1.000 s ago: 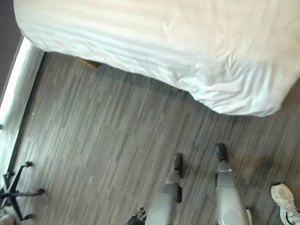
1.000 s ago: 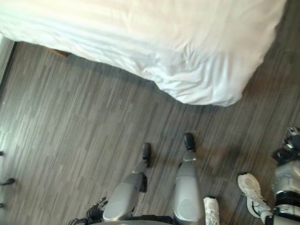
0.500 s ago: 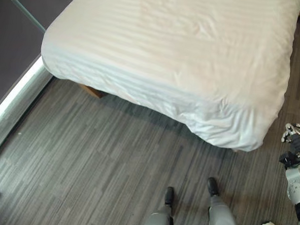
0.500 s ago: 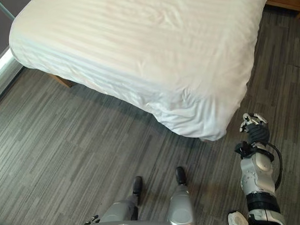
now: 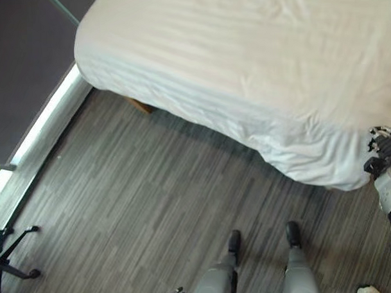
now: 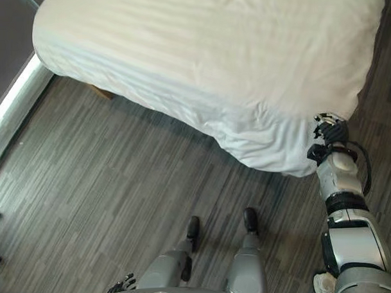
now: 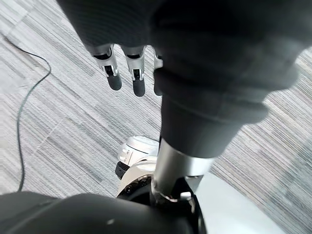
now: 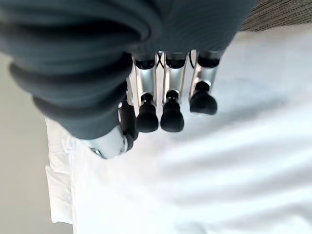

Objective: Making the bed.

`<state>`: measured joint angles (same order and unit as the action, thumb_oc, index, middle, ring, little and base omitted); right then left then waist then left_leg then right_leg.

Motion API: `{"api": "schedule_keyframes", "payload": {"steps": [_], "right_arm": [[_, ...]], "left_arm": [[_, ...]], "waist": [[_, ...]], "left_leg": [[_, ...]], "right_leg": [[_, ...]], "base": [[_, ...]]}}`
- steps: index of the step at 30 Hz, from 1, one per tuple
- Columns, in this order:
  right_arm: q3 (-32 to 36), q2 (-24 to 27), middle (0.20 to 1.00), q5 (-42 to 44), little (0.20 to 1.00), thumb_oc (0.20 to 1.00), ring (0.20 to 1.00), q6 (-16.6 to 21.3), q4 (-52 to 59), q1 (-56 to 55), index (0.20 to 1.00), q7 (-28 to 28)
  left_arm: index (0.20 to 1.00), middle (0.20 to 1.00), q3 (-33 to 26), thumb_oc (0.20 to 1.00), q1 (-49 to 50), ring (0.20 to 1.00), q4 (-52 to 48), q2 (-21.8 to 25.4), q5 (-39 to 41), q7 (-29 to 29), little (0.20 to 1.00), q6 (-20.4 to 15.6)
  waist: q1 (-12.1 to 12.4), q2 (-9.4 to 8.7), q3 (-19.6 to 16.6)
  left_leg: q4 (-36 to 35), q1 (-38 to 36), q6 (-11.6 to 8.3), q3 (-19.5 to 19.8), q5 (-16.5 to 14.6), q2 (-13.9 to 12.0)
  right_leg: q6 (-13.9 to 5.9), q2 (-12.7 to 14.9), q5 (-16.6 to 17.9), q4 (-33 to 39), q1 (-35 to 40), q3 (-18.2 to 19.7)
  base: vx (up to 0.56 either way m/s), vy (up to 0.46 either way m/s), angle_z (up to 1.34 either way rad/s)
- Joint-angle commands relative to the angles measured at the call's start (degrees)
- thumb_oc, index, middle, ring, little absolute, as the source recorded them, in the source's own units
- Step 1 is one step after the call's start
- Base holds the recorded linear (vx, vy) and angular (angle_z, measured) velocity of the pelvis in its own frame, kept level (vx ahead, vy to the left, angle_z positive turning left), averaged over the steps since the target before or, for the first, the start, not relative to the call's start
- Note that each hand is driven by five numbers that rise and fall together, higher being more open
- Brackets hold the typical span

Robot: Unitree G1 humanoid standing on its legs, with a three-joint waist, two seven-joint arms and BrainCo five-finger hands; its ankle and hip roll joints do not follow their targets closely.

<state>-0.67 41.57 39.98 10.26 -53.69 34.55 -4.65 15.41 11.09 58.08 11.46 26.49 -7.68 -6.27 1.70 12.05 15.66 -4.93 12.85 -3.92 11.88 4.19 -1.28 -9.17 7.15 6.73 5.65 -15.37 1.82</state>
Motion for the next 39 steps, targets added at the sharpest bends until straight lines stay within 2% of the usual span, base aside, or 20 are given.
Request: {"api": "schedule_keyframes", "payload": {"steps": [1,5,8,13,17,20,21,22,25,28,31,32,35,36,39], "right_arm": [[-3.1,2.3,0.2,-0.4,0.2,0.2,0.2,1.5,-4.0,7.4,0.2,-0.9],[-3.4,2.9,0.2,-1.1,0.2,0.2,0.2,0.6,-10.7,9.5,0.2,-2.1],[-0.9,3.9,0.2,0.5,0.2,0.2,0.2,0.1,-18.3,10.3,0.2,-3.7],[0.9,2.6,0.2,-3.8,0.2,0.2,0.2,-2.1,-24.3,4.3,0.2,-3.9],[5.6,-0.1,0.2,-2.4,0.2,0.2,0.2,-2.2,-23.1,-3.9,0.2,-3.3],[8.4,-2.8,0.2,-2.7,0.2,0.2,0.2,-1.5,-20.3,-10.9,0.2,-3.9],[9.7,-3.6,0.379,-2.6,0.379,0.379,0.379,-0.9,-18.6,-13.0,0.379,-4.4],[10.9,-4.8,1.0,-2.7,1.0,1.0,1.0,-0.2,-15.0,-15.7,1.0,-5.4],[13.6,-7.7,1.0,-5.5,1.0,1.0,1.0,1.6,-1.4,-24.9,1.0,-6.4],[14.8,-12.1,1.0,-10.9,1.0,1.0,1.0,1.9,13.8,-34.3,1.0,-6.9],[13.5,-16.9,1.0,-12.7,1.0,1.0,1.0,2.7,23.5,-38.9,1.0,-6.1],[11.3,-19.5,1.0,-13.0,1.0,1.0,1.0,3.0,29.3,-41.1,1.0,-4.7],[9.5,-22.0,1.0,-12.9,1.0,1.0,1.0,2.7,32.3,-43.0,1.0,-3.5],[7.9,-24.3,1.0,-11.7,1.0,1.0,1.0,2.5,35.5,-44.6,1.0,-1.8],[5.8,-25.8,1.0,-11.9,1.0,1.0,1.0,2.0,38.1,-46.4,1.0,-0.4]], "left_arm": [[1.0,1.0,3.1,1.0,-4.9,1.0,-2.9,1.3,1.9,-0.9,1.0,-1.5],[1.0,1.0,4.4,1.0,-6.4,1.0,-3.2,0.8,2.8,-0.4,1.0,-1.6],[1.0,1.0,6.1,1.0,-7.8,1.0,-4.6,0.2,2.8,-0.1,1.0,-1.8],[1.0,1.0,5.6,1.0,-9.1,1.0,-7.8,-0.3,4.4,0.8,1.0,-2.0],[1.0,1.0,4.4,1.0,-8.8,1.0,-8.1,-0.3,3.8,1.1,1.0,-2.3],[1.0,1.0,3.5,1.0,-8.9,1.0,-8.4,-0.2,3.3,1.4,1.0,-2.4],[1.0,1.0,3.1,1.0,-8.8,1.0,-8.5,0.0,2.9,1.5,1.0,-2.4],[1.0,1.0,2.9,1.0,-8.6,1.0,-8.7,0.2,2.3,1.5,1.0,-2.5],[1.0,1.0,1.5,1.0,-7.8,1.0,-11.2,1.2,0.2,1.5,1.0,-2.6],[1.0,1.0,0.2,1.0,-5.9,1.0,-16.3,3.1,-0.7,1.1,1.0,-2.6],[1.0,1.0,-1.0,1.0,-4.8,1.0,-24.1,6.0,-1.7,0.4,1.0,-2.7],[1.0,1.0,-1.6,1.0,-4.7,1.0,-28.4,7.0,-1.5,0.6,1.0,-2.9],[1.0,1.0,-2.3,1.0,-4.0,1.0,-31.2,7.9,-1.8,0.8,1.0,-3.0],[1.0,1.0,-2.8,1.0,-3.2,1.0,-35.7,9.1,-3.3,0.8,1.0,-3.6],[1.0,1.0,-3.6,1.0,-1.5,1.0,-39.1,10.3,-5.1,0.9,1.0,-4.2]], "waist": [[1.5,-4.51,4.5],[1.4,-3.4,5.9],[1.3,-1.57,6.7],[1.0,0.45,7.4],[0.0,0.12,7.4],[-1.5,-1.08,6.8],[-1.9,-1.63,6.5],[-2.3,-2.18,6.1],[-3.8,-4.33,4.4],[-4.6,-6.66,2.0],[-4.7,-8.57,-0.9],[-4.6,-9.7,-2.8],[-4.2,-10.73,-4.5],[-3.7,-11.39,-6.1],[-3.2,-12.17,-7.6]], "left_leg": [[0.4,-2.1,0.54,0.3,-0.7,2.2],[0.5,-0.9,0.39,0.1,-0.4,2.3],[0.5,0.3,0.3,-0.1,-0.1,2.6],[0.5,1.2,0.23,-0.4,0.1,3.0],[0.6,0.5,0.33,-0.7,-0.3,3.1],[0.8,-0.6,0.45,-0.9,-0.8,3.0],[0.8,-1.1,0.52,-1.0,-1.1,2.9],[0.8,-1.6,0.6,-1.0,-1.3,2.7],[0.7,-3.5,0.94,-1.0,-2.0,2.4],[0.7,-6.6,1.37,-0.6,-2.6,2.1],[0.7,-9.5,1.76,0.0,-3.2,1.9],[1.0,-11.5,2.07,0.5,-3.7,1.9],[1.0,-13.7,2.41,1.1,-4.2,2.0],[1.4,-15.0,2.71,1.8,-4.8,2.1],[1.5,-16.2,3.08,2.2,-5.3,2.4]], "right_leg": [[1.74,-0.2,1.9,-2.0,-2.3,1.9],[1.8,0.0,1.8,-2.6,-3.9,2.3],[1.74,0.4,1.9,-2.7,-5.1,2.7],[1.68,0.7,1.9,-2.8,-6.1,3.0],[1.74,0.6,1.5,-2.7,-5.4,3.0],[1.7,0.4,1.2,-3.0,-4.5,3.2],[1.69,0.4,1.0,-3.1,-4.1,3.2],[1.67,0.4,0.9,-3.2,-3.7,3.2],[1.57,0.3,0.5,-3.6,-2.0,3.0],[1.47,0.6,-0.1,-3.9,1.1,2.1],[1.33,0.4,-1.1,-4.4,4.3,1.4],[1.3,0.4,-1.8,-5.3,6.2,0.8],[1.11,0.5,-2.7,-6.1,8.3,0.1],[0.92,0.6,-3.1,-6.6,10.0,-0.6],[0.69,1.0,-3.3,-6.3,11.8,-1.1]], "base": [[-0.02,-0.039,0.05],[0.0,-0.009,0.01],[-0.01,0.037,-0.01],[0.0,0.0,0.0],[0.02,0.001,0.01],[0.04,0.012,-0.01],[0.04,0.008,0.01],[0.04,0.006,-0.02],[0.05,-0.004,0.01],[0.07,-0.001,-0.03],[0.08,0.013,0.01],[0.04,0.039,-0.01],[0.03,0.044,0.14],[0.0,0.057,0.26],[0.01,0.047,0.25]]}}
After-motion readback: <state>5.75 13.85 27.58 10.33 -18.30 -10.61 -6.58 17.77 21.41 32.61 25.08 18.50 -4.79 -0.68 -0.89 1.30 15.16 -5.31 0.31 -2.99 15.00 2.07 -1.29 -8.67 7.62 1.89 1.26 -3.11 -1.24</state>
